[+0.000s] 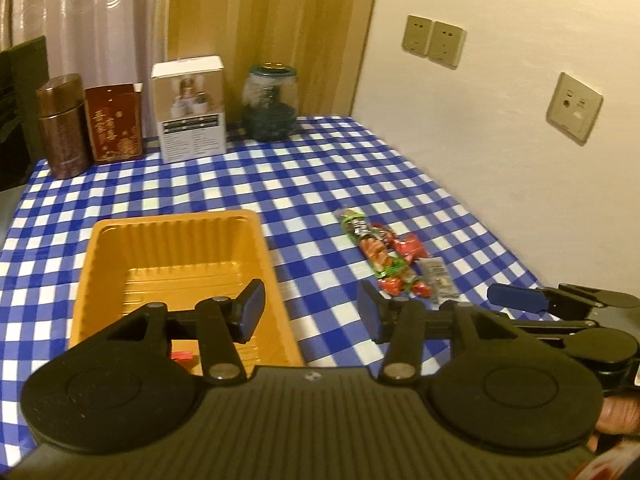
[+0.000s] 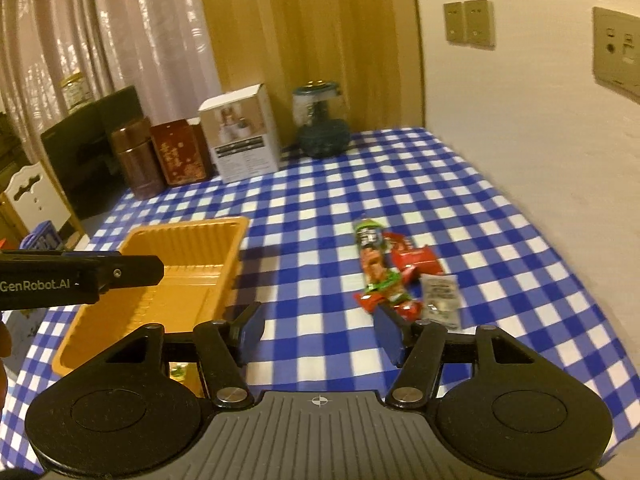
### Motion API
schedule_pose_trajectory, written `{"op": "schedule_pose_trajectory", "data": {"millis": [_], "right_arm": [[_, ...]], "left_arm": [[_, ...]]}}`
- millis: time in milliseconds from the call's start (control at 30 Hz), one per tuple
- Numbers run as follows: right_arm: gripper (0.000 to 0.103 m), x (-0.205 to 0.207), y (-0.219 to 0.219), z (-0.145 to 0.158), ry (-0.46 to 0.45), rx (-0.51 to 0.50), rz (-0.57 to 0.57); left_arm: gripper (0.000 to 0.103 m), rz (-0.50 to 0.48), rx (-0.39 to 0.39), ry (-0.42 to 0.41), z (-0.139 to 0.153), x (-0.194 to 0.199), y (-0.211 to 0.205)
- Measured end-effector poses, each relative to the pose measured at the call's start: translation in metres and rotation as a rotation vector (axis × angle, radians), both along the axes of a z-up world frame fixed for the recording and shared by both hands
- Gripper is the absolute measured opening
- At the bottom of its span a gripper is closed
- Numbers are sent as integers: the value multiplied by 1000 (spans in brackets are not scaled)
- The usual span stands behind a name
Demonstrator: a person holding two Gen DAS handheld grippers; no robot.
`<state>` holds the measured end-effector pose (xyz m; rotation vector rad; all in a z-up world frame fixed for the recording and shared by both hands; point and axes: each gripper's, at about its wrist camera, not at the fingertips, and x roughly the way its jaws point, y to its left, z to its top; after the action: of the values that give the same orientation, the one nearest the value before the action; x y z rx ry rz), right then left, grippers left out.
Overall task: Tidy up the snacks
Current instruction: 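Open both tools to drop the red packet and yellow candy into the tray, then grasp a red candy with the left tool while the right tool grasps the clear nut packet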
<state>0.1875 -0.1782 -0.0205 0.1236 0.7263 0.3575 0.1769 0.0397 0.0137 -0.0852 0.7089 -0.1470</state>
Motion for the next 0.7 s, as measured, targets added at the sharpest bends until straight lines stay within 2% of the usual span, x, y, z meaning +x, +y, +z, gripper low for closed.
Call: {"op": "schedule_pose_trajectory", "data": {"millis": [433,700], "right_arm": [[61,2,-34,4,-7,-34,-96],[61,22,-59,-26,25,-51,-141]], "left_arm": [[53,-41,-4,-7,-5,6,-25],[53,-94,-7,6,-19,33,-54]]}}
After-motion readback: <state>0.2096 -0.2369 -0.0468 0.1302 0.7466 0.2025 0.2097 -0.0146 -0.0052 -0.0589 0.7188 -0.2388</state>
